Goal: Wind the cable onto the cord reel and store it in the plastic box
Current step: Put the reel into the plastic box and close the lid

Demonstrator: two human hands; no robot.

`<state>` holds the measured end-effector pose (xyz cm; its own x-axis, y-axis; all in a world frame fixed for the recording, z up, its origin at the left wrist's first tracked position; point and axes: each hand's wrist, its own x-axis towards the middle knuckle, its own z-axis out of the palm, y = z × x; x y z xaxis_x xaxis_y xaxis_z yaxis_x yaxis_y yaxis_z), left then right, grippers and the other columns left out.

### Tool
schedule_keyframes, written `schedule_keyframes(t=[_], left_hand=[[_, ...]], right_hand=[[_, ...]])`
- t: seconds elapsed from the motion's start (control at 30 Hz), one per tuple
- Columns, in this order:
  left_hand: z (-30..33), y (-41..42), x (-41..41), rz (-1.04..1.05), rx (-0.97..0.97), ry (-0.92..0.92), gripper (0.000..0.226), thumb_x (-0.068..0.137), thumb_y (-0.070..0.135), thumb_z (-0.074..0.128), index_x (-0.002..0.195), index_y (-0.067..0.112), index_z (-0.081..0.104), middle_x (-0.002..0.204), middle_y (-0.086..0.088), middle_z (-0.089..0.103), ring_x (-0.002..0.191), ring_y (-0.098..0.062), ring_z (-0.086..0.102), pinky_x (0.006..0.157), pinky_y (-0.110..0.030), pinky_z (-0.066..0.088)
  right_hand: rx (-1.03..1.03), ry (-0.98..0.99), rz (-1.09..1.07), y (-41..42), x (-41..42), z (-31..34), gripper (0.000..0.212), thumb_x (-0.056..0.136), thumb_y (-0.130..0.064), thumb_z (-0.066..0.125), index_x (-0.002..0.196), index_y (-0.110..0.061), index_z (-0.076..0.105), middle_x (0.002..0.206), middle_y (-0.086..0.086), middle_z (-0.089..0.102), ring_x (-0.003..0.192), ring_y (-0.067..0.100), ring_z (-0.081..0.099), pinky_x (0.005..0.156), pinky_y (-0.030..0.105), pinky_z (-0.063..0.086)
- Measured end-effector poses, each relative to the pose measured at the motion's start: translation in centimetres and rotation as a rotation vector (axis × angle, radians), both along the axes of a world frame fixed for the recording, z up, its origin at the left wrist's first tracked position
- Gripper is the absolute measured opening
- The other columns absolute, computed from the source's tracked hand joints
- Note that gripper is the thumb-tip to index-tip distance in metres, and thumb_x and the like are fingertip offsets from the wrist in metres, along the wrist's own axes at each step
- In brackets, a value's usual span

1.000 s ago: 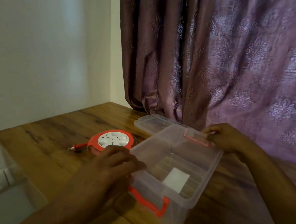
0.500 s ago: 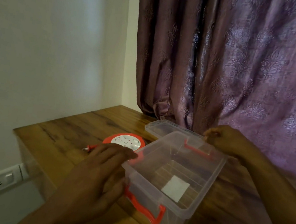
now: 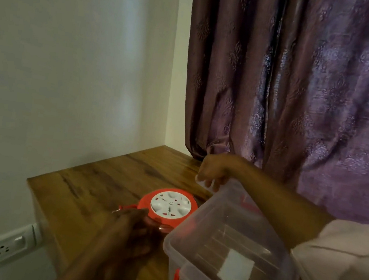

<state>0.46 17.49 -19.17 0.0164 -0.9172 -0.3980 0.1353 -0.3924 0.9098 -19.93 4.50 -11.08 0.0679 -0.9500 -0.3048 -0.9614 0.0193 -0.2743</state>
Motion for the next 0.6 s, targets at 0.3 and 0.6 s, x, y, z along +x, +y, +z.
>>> schedule_keyframes(t=[0.3,0.6], left_hand=[[-0.8,-0.9,-0.2,0.034,0.103,0.214,0.042,0.084,0.031,0.07,0.119,0.009,0.064,0.109,-0.02,0.071,0.099,-0.038,0.068,0.093,-0.053,0.054],[0.8,-0.6,-1.1,0.133,-0.263,0.125,0.03,0.091,0.026,0.06,0.117,0.013,0.064,0.103,-0.015,0.075,0.086,-0.028,0.072,0.058,-0.033,0.057]], right_hand=[[0.274,0.054,-0.002,-3.0,2.5,-4.1,0.043,0.094,-0.027,0.052,0.127,0.002,0.049,0.121,0.019,0.057,0.097,0.029,0.061,0.083,0.037,0.049],[-0.059,-0.247,-0.024,-1.7,2.7,-1.9,0.034,0.083,-0.011,0.068,0.114,0.002,0.058,0.109,0.019,0.064,0.094,0.03,0.065,0.075,0.042,0.057]])
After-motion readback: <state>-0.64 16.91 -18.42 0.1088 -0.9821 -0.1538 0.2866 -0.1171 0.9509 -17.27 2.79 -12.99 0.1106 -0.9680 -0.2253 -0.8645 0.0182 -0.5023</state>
